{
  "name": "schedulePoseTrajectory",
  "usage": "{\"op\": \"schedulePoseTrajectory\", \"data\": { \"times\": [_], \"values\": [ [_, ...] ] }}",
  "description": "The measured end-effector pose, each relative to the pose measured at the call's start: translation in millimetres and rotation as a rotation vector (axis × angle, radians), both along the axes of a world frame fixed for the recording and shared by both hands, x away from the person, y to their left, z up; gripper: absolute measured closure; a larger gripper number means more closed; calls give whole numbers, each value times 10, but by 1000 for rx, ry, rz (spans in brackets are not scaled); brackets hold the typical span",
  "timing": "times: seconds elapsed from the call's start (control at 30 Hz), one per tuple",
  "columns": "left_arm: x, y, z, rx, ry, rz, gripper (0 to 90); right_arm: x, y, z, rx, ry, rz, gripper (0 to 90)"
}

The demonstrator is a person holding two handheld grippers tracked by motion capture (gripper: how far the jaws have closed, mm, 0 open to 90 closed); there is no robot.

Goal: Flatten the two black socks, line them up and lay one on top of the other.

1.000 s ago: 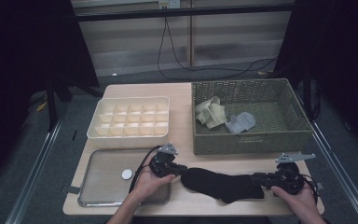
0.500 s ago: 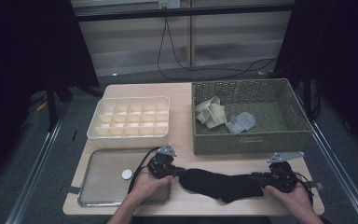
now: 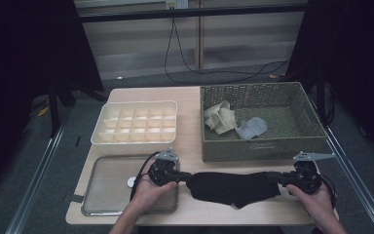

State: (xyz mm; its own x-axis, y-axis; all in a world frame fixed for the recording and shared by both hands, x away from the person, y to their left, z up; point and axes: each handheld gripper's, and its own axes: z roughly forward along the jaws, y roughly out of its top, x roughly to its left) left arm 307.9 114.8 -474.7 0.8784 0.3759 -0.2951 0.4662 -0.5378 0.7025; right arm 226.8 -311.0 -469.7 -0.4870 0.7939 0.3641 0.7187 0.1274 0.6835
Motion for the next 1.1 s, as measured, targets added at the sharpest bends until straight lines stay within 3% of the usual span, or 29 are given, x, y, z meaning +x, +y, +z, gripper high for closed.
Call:
{"op": "schedulePoseTrajectory", "data": {
  "times": [0.17, 0.3, 0.33, 0.47, 0.73, 0.87, 0.9, 1.0, 1.03, 1.1],
  "values": [
    [-19, 10, 9, -26, 6, -6, 888, -41, -21, -29, 14, 9, -2, 802],
    [-14, -5, -16, -6, 9, -12, 887, -23, 4, -56, 6, 4, 2, 749],
    [-4, -4, -34, -6, 14, -11, 886, -10, 2, -71, 3, 6, -11, 697],
    [9, 14, -58, -3, 22, -2, 884, -28, -44, -70, 12, 2, -28, 669],
    [10, 12, -99, 10, 24, 14, 858, -51, -25, -140, -35, 40, -24, 680],
    [3, 5, -116, 3, 37, 8, 749, -48, -21, -179, -69, 59, -38, 675],
    [-12, -14, -126, 21, 23, 18, 729, -47, -17, -183, -72, 56, -36, 675],
    [-11, -49, -164, 47, 42, 17, 680, -42, 13, -200, -88, 63, -20, 691],
    [-10, -57, -169, 54, 44, 4, 687, -41, 23, -203, -92, 69, -17, 709],
    [-26, -66, -160, 45, 36, -19, 796, -40, 20, -199, -91, 61, -24, 782]
  ]
}}
